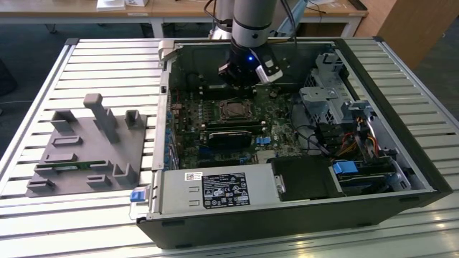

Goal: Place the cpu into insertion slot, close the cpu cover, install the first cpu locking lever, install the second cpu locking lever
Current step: 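Install the first cpu locking lever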

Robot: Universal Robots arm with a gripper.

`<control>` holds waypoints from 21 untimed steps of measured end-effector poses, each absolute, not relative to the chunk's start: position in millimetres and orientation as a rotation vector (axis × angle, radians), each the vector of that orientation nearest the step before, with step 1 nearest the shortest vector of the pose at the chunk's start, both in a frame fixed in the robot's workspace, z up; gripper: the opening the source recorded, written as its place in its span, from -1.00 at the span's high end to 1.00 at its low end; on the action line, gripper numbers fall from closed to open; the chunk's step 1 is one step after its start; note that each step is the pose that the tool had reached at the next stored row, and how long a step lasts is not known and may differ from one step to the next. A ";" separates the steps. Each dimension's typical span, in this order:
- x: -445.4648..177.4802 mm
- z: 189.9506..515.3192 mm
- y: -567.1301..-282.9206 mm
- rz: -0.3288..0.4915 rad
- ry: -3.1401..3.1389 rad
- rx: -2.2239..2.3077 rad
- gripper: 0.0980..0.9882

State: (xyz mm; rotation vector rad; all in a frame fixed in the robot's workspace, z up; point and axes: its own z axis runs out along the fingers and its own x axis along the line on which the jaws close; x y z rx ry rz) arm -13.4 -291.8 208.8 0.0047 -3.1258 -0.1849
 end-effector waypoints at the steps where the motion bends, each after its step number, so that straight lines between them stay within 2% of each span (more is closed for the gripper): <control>1: -13.4 208.5 -291.8 -0.185 -3.126 0.006 0.98; 11: -13.3 205.8 -291.9 -0.177 -3.126 0.009 0.98; 21: -13.3 200.9 -291.8 -0.123 -3.128 0.009 0.98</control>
